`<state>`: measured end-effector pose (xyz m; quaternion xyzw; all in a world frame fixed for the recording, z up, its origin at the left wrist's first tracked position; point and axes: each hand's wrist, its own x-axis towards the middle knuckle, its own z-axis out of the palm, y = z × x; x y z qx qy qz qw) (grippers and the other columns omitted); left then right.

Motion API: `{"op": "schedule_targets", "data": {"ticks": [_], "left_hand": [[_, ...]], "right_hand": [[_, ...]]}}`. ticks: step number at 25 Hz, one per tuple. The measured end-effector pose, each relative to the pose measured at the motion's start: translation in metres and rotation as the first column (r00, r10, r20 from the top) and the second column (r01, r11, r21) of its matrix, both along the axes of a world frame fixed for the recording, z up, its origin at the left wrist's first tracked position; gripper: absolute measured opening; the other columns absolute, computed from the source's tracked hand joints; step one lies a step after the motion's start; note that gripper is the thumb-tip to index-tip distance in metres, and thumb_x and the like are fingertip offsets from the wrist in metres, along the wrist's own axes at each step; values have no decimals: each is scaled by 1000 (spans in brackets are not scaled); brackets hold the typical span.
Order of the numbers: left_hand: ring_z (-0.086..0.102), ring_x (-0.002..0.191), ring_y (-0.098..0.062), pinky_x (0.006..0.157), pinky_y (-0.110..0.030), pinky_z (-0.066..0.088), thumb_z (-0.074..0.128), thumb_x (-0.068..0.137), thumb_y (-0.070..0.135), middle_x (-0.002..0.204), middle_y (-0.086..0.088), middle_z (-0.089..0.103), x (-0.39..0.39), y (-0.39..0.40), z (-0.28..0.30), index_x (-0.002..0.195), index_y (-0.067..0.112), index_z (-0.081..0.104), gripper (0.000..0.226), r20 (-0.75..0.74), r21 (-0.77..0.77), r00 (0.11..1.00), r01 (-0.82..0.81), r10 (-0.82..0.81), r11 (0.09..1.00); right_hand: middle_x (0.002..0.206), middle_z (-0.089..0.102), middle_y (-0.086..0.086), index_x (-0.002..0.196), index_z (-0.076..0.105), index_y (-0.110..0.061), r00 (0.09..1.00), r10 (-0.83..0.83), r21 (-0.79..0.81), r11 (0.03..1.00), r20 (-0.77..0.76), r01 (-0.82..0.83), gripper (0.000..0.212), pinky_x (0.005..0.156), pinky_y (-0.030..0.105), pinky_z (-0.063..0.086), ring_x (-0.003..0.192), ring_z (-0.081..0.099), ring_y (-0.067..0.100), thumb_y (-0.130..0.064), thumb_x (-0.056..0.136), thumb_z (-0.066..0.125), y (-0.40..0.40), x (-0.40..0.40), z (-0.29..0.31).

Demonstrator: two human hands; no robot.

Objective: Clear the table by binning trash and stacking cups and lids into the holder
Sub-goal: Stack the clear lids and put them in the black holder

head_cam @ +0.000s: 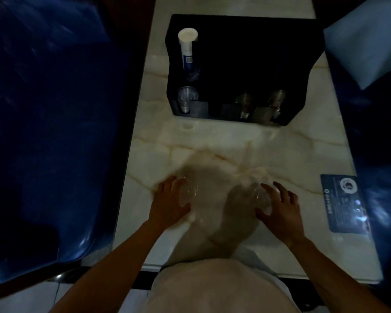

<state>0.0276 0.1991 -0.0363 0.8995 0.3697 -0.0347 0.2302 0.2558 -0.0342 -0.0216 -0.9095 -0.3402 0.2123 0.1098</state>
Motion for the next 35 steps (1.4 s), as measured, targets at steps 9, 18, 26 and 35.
{"op": "schedule_targets", "data": {"ticks": [9,18,26,35], "left_hand": [[61,107,-43,81,-49,55,91,53,42,126,-20,59,13,21,-17,132,19,34,100,35,74,995,95,-98,993],[58,112,-40,88,-48,54,82,62,55,130,-19,57,16,28,-23,137,16,37,96,-59,61,984,170,-167,984],[60,99,-39,86,-42,52,79,57,52,112,-18,60,21,33,-19,126,11,48,87,-19,128,971,240,-239,962],[48,117,-32,92,-44,51,75,58,59,131,-10,50,12,16,-8,133,22,49,88,7,-62,999,46,-46,997]], "right_hand": [[152,34,11,144,38,-28,998,-54,-20,998,-31,54,87,98,59,41,130,32,43,-40,69,80,-9,4,-18],[155,32,11,147,35,-25,997,-68,-33,997,-38,67,92,102,55,39,133,34,39,-41,69,82,-16,5,-22],[154,39,9,146,34,-26,991,135,-19,991,19,-134,81,99,55,43,128,45,42,-48,78,73,-10,-22,-25],[152,41,5,143,38,-29,948,318,28,948,8,-318,76,100,50,41,128,46,37,-53,78,68,72,-51,-27]]}}
